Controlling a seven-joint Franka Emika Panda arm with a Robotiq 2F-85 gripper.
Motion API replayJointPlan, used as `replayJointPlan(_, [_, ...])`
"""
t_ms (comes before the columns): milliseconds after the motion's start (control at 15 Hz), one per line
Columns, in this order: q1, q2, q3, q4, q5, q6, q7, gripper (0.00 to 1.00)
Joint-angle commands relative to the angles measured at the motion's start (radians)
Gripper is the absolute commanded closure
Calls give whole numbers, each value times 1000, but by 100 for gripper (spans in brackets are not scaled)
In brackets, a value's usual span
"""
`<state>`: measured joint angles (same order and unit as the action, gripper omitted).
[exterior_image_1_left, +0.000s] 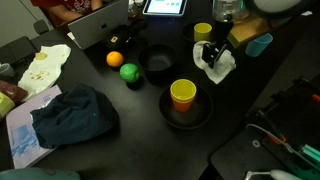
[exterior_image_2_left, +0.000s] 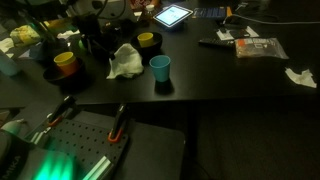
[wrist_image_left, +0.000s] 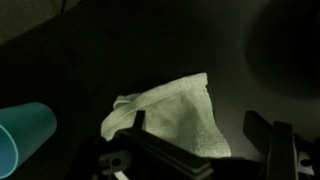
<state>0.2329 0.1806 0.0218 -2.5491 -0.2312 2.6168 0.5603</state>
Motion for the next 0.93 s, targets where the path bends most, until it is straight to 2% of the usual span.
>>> replayJointPlan(0, [-40, 24, 9, -41, 61, 113, -54, 0])
replayJointPlan(133, [-44, 49, 7, -44, 72, 153, -91, 0])
replayJointPlan(200, [-21, 36, -10, -35, 44, 103, -48, 0])
replayJointPlan(600, [-16, 74, -17, -28, 46, 108, -40, 0])
replayJointPlan(867, [-16, 131, -10, -30, 96, 130, -37, 0])
